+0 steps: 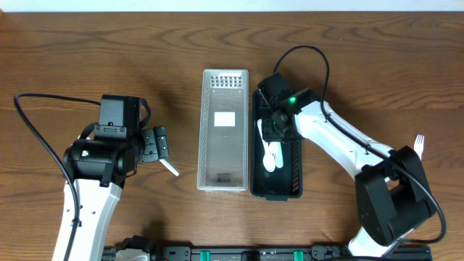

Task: Pack container
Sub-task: 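Drop the held utensil into the black basket, open right gripper, then grasp the last white fork with the right gripper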

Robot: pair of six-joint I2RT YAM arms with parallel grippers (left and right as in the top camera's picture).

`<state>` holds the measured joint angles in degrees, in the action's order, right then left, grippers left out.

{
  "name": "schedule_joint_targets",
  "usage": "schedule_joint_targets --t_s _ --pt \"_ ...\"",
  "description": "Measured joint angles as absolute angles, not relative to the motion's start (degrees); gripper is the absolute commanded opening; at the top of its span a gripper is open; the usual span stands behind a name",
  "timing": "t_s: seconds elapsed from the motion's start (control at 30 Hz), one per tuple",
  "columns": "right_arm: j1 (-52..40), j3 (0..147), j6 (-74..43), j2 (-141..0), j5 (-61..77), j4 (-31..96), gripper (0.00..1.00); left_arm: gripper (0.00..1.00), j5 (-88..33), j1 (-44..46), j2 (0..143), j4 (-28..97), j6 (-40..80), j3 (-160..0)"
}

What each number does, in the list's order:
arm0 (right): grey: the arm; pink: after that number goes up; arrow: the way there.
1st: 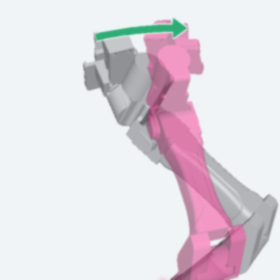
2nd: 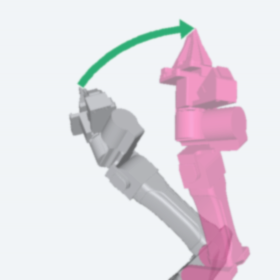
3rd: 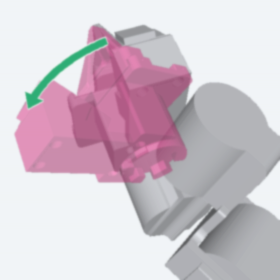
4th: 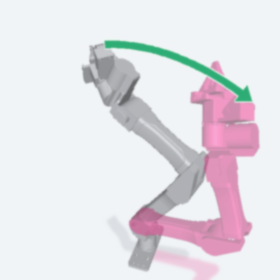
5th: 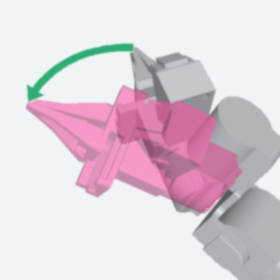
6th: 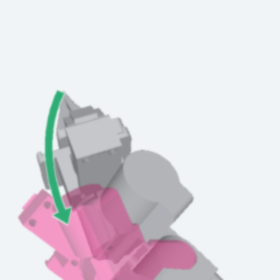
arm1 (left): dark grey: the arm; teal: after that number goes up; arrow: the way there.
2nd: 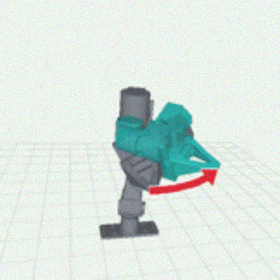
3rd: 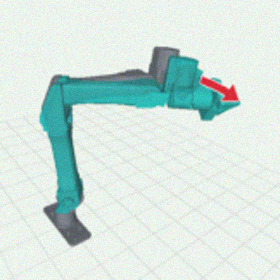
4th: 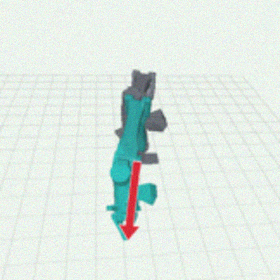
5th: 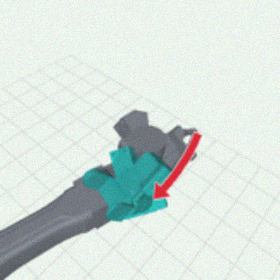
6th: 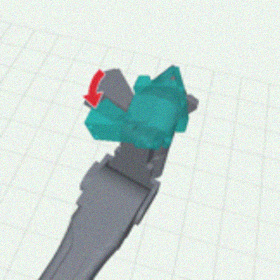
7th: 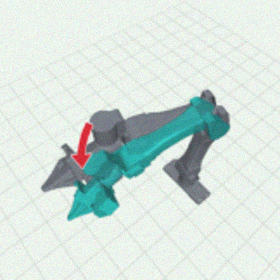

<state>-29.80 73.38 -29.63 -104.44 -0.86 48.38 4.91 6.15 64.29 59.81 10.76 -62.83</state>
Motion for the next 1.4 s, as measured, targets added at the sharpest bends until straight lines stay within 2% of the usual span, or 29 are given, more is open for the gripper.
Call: schedule_joint_targets --t_s 0.03,0.13,0.23,0.37,0.5,0.63,0.83,1.0,1.4 --pt "-29.6 74.0 -28.9 -103.9 -0.8 48.6 0.45 0.96 4.9 6.2 64.3 59.8 10.8 -62.8" --pt "-27.9 77.1 -26.2 -100.5 -1.1 50.2 0.61 0.96 4.9 6.2 64.3 59.8 10.8 -62.8" --pt "-23.5 80.4 -23.9 -94.1 -2.9 51.8 0.69 0.96 4.9 6.2 64.3 59.8 10.8 -62.8" --pt "-11.9 82.8 -20.9 -85.0 -5.2 54.6 0.77 0.96 4.9 6.2 64.3 59.8 10.8 -62.8" --pt "4.8 83.1 -17.6 -81.9 -6.3 59.3 0.84 0.96 4.9 6.2 64.3 59.8 10.8 -62.8" --pt "18.9 80.7 -12.6 -84.5 -5.5 59.1 0.87 0.96 4.9 6.2 64.3 59.8 10.8 -62.8" --pt "31.6 76.4 -7.1 -93.1 -3.5 56.4 0.89 0.96 4.9 6.2 64.3 59.8 10.8 -62.8" --pt "36.1 75.9 -5.3 -102.1 -2.9 55.7 0.89 0.96 4.9 6.2 64.3 59.8 10.8 -62.8" --pt "36.8 75.7 -4.0 -114.9 -2.1 53.1 0.88 0.96 4.9 6.2 64.3 59.5 10.8 -62.8"
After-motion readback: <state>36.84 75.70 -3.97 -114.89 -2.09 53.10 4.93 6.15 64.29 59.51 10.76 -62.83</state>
